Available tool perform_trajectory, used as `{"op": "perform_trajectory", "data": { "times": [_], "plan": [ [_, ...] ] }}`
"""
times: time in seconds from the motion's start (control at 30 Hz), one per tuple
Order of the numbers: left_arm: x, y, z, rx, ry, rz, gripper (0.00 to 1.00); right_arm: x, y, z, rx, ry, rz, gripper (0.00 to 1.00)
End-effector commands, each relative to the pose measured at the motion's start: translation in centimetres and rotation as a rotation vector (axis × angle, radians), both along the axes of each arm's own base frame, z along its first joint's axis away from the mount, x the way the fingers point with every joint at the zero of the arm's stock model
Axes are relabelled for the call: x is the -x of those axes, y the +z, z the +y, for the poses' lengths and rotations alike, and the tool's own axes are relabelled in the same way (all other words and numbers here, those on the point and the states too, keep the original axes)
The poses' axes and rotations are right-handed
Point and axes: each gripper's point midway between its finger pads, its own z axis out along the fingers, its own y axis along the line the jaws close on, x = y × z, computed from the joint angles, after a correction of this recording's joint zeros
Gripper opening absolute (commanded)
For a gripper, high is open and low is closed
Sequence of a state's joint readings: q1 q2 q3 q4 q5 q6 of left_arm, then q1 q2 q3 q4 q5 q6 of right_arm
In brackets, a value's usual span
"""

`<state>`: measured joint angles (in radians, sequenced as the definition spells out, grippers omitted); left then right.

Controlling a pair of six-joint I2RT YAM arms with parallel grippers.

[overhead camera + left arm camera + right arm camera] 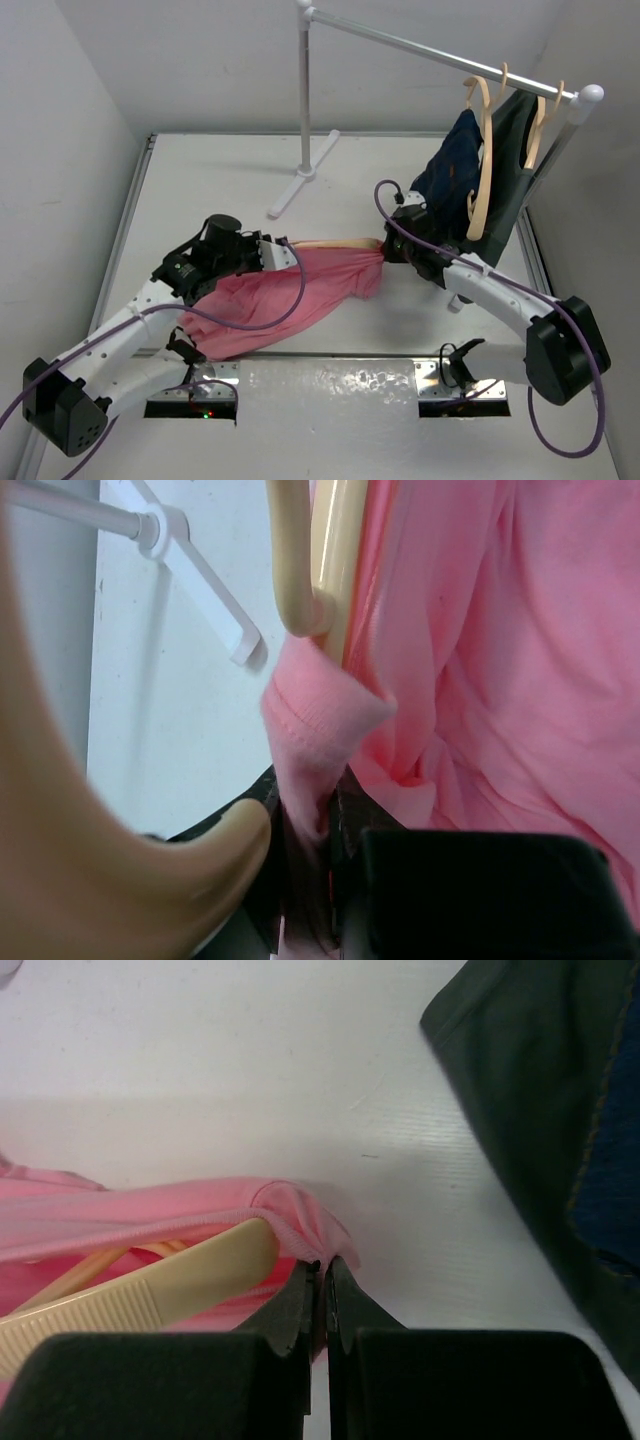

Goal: Place the t-shirt on the hanger

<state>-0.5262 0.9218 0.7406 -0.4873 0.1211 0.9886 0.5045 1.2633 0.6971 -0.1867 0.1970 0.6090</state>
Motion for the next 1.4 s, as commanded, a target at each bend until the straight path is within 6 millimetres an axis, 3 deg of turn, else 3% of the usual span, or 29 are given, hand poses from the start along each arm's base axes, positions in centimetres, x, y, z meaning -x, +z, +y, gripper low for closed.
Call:
{"op": "perform_trajectory", "data": {
  "times": [0.0,0.07,0.1,0.2,0.33,0.43,0.53,0.57,0.67,0.7,0.73,0.77,0.8,0.87,0.9,0.97,1.1,1.3,1.37],
  "plan": [
    [-1.8,2.3,3.2,-0.080,0.140,-0.095,0.00,-0.2,0.5,-5.4,0.229,-0.095,-0.041,0.00],
    [-0.9,2.7,2.2,-0.095,0.010,-0.114,0.00,-0.7,1.7,-5.8,0.263,-0.098,-0.069,0.00],
    [0.0,2.0,1.8,-0.103,-0.052,-0.090,0.00,-0.9,2.1,-6.5,0.312,-0.098,-0.075,0.00],
    [0.2,1.2,2.4,-0.165,-0.060,-0.085,0.00,-1.8,3.4,-6.1,0.364,-0.033,-0.107,0.00],
    [-1.3,-1.7,3.3,-0.248,0.029,0.002,0.00,-2.4,5.5,-2.4,0.464,0.149,-0.223,0.00],
    [-2.3,-2.3,2.8,-0.294,0.059,-0.008,0.00,-1.9,4.6,-0.9,0.515,0.222,-0.185,0.00],
    [-3.1,-1.1,0.5,-0.183,0.071,0.000,0.00,-1.6,4.5,1.7,0.446,0.309,-0.206,0.00],
    [-3.4,0.2,-0.6,-0.132,0.055,-0.012,0.00,-1.1,4.4,3.7,0.373,0.393,-0.212,0.00],
    [-2.4,2.1,-3.6,-0.029,-0.073,0.002,0.00,-0.9,6.8,7.8,0.231,0.531,-0.309,0.00],
    [-1.2,2.4,-4.6,0.008,-0.150,0.021,0.00,-0.3,8.1,9.9,0.139,0.618,-0.347,0.02],
    [-0.7,2.7,-4.9,0.012,-0.192,0.012,0.00,-0.2,9.6,10.7,0.098,0.658,-0.387,0.10],
    [-0.1,2.6,-5.2,0.022,-0.225,0.017,0.00,0.1,10.4,11.6,0.073,0.719,-0.407,0.21],
    [0.6,2.9,-5.6,0.044,-0.265,0.019,0.00,1.0,11.0,12.6,0.033,0.796,-0.411,0.40],
    [1.2,2.6,-5.9,0.051,-0.294,0.035,0.00,1.9,11.4,12.8,0.062,0.893,-0.404,0.54],
    [1.4,2.5,-6.1,0.059,-0.303,0.048,0.00,3.0,11.2,12.8,0.067,0.954,-0.363,0.67],
    [1.4,2.6,-6.4,0.072,-0.316,0.050,0.00,4.0,10.6,11.9,0.116,1.008,-0.313,0.75],
    [1.1,2.7,-6.9,0.088,-0.323,0.041,0.00,4.6,12.2,11.3,0.159,1.067,-0.338,0.80],
    [0.6,3.1,-7.3,0.154,-0.290,0.082,0.00,7.8,9.5,12.3,0.082,1.275,-0.276,0.75],
    [1.0,2.8,-7.4,0.157,-0.310,0.107,0.00,7.1,9.0,12.6,0.090,1.248,-0.300,0.76]
  ]
}}
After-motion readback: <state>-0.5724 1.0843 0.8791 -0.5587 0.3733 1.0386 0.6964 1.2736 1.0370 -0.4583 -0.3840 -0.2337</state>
